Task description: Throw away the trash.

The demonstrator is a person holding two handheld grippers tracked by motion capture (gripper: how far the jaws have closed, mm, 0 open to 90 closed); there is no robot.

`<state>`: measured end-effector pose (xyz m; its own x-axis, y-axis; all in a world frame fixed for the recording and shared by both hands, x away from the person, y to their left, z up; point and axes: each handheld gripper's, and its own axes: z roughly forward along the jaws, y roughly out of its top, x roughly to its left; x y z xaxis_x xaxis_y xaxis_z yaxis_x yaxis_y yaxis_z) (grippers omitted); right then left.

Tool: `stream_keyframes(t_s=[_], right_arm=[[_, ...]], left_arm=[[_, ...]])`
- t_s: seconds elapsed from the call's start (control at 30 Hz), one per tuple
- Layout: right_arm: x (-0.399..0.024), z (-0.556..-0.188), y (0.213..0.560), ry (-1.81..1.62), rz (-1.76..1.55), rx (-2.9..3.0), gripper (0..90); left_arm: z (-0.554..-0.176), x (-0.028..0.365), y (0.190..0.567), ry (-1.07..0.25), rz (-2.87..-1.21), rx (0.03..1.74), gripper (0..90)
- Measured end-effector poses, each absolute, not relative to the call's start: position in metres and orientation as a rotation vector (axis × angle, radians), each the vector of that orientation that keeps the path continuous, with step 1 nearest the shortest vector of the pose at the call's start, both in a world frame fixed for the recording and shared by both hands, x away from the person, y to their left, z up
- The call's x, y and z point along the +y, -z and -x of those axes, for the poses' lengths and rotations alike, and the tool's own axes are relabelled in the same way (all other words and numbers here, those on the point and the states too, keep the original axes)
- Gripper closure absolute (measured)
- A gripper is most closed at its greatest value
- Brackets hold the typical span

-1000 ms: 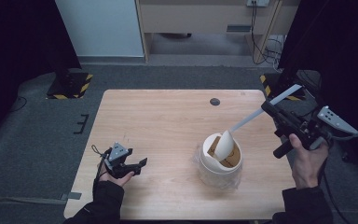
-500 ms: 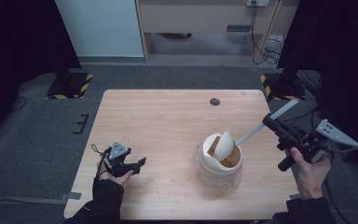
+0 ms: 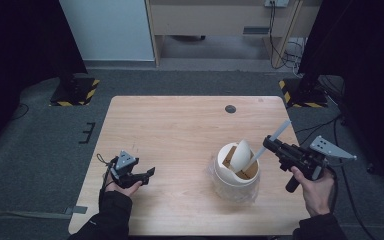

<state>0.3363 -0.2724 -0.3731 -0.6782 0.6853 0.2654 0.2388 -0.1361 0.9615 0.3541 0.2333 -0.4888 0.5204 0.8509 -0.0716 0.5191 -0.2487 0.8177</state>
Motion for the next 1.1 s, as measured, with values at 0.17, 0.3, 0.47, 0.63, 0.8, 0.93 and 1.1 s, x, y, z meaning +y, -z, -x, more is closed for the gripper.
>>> stream_keyframes(t_s=[0.17, 0.3, 0.47, 0.63, 0.8, 0.93, 1.1], right_arm=[[-0.271, -0.338, 0.38, -1.856, -1.058, 1.839, 76.0], [-0.272, -0.34, 0.382, -1.854, -1.071, 1.842, 73.9], [-0.274, -0.341, 0.381, -1.847, -1.079, 1.829, 69.2], [-0.282, -0.344, 0.379, -1.831, -1.092, 1.76, 56.9], [-0.292, -0.349, 0.383, -1.789, -1.124, 1.672, 44.7], [-0.299, -0.355, 0.395, -1.707, -1.175, 1.659, 37.3], [-0.306, -0.364, 0.416, -1.584, -1.239, 1.672, 30.5]], left_arm=[[-0.354, 0.233, 0.489, -0.496, -1.92, 1.122, 23.4], [-0.354, 0.232, 0.489, -0.491, -1.923, 1.119, 23.4], [-0.355, 0.232, 0.49, -0.49, -1.924, 1.119, 23.4], [-0.356, 0.234, 0.49, -0.49, -1.917, 1.126, 23.4], [-0.357, 0.236, 0.491, -0.487, -1.924, 1.134, 23.3], [-0.357, 0.236, 0.491, -0.487, -1.928, 1.135, 23.2], [-0.359, 0.238, 0.493, -0.486, -1.941, 1.143, 22.8]])
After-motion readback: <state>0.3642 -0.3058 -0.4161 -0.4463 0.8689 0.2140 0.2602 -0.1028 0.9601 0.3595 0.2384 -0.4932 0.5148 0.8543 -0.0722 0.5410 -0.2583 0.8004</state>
